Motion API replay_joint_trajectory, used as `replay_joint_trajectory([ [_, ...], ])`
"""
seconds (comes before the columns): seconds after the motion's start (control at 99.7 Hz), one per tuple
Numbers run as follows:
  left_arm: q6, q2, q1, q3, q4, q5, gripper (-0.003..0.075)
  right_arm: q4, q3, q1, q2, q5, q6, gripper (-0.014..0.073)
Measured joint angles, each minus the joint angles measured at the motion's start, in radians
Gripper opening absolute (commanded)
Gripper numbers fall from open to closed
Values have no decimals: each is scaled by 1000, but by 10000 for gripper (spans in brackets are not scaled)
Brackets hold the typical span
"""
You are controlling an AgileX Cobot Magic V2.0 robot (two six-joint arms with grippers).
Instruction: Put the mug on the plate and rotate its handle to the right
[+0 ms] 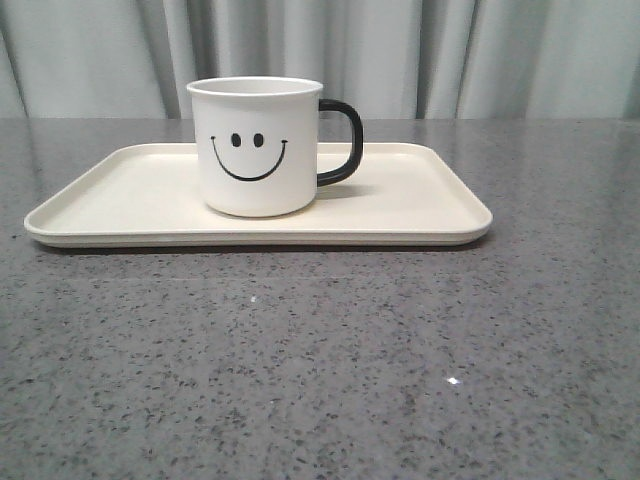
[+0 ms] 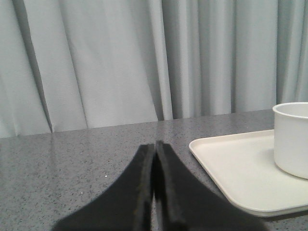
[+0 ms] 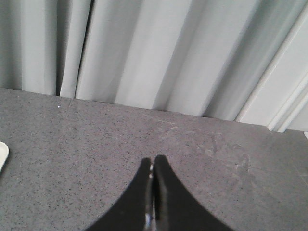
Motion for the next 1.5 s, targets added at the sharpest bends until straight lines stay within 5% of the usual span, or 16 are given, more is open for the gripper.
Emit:
replay_joint_trajectory([
  [1.214,0,0,4,0,0,5,-20,0,0,0,0,0,1,-111],
  [1.504,0,0,4,0,0,6,-20,-3,22,0,-168,-14,1,-111],
])
